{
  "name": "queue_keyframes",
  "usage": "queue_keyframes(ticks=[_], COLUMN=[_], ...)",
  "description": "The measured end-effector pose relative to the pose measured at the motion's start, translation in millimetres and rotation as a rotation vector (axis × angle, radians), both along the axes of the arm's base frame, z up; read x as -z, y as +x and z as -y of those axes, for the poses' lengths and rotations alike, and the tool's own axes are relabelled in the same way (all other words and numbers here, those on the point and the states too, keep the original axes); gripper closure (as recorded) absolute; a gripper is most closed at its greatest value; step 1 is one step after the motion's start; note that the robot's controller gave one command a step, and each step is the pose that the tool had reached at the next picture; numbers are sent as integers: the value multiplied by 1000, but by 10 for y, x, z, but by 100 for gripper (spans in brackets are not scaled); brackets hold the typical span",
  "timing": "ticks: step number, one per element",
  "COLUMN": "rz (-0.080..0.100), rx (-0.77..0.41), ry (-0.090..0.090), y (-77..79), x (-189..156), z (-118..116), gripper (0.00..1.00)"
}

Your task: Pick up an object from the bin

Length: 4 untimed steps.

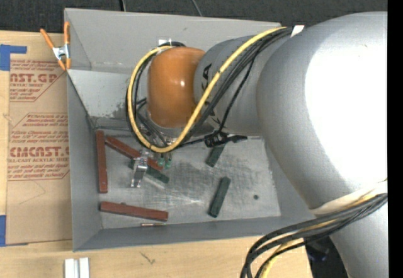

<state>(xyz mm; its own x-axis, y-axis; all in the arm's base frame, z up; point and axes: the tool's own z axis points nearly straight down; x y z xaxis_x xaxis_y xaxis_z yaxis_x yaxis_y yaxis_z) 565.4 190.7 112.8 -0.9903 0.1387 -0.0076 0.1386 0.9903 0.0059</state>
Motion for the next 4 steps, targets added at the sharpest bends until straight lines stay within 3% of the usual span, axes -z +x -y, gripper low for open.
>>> queue_keyframes(ticks=[1,2,3,4], rz=[-9,-3,-7,-9], rx=[162,147,161,145], ry=[-2,-1,-2,0], y=[99,7,105,12], x=[420,409,413,381], z=[163,256,148,224], gripper=[0,0,0,100])
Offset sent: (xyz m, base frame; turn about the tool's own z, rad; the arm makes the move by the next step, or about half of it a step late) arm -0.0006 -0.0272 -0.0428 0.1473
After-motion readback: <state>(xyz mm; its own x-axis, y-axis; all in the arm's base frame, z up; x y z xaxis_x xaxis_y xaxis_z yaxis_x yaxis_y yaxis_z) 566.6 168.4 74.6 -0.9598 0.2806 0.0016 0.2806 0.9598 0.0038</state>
